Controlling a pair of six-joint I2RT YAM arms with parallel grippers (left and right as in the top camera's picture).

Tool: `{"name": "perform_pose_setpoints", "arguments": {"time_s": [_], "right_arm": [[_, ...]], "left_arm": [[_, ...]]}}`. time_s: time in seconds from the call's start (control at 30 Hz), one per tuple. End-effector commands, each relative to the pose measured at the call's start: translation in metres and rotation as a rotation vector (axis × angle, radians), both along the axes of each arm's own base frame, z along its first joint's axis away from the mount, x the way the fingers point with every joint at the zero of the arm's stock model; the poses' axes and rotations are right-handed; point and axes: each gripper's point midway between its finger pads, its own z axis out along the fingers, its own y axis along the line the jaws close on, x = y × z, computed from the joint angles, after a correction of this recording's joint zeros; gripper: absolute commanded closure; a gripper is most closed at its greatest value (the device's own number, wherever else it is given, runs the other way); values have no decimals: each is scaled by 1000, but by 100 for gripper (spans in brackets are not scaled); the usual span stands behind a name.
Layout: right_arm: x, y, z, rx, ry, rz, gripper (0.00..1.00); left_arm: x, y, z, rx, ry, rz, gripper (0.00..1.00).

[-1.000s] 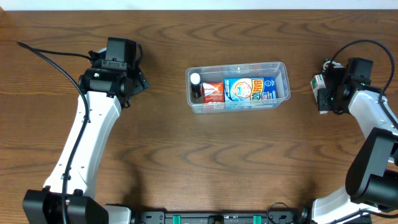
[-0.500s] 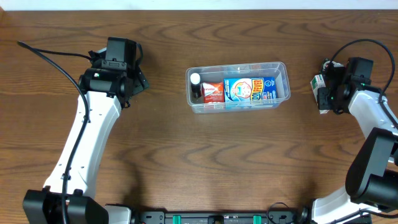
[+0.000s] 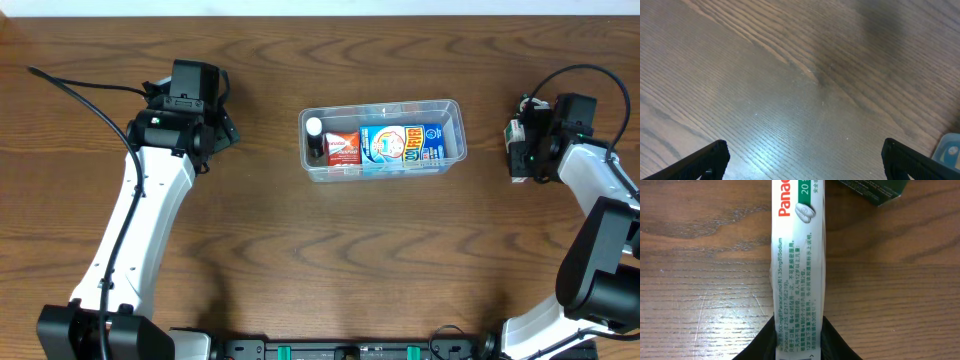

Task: Pack container
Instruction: 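Grasp the white Panadol box with the right gripper, then carry the white Panadol box with the right gripper over the container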

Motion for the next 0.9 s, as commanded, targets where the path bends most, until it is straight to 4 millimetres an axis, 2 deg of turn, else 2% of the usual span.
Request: {"name": "perform_pose_setpoints", "arguments": {"time_s": [0.0,0.1,0.2,0.4,0.5,0.6,0.67,0.77,0.87], "right_arm": [[0,0,0,17,1,-10,77],[5,4,13,44,-32,-9,77],[11,14,40,91,-82,18,76],[23,34,110,104,-175,97,76],[26,51,150,77,-224,173,76],[26,81,188,46,-274,291,76],[23,107,205,20,-291,404,76],[14,148,213,-1,-286,569,75],[1,188,205,-9,-247,730,76]], "left_arm": [[0,4,-4,19,16,5,2],[0,4,-4,19,16,5,2],[0,4,-4,19,15,5,2],[0,4,-4,19,16,5,2],[0,4,-4,19,16,5,2],[0,4,-4,19,16,5,2],[0,4,-4,19,16,5,2],[0,4,-4,19,15,5,2],[0,4,-4,19,16,5,2]]}}
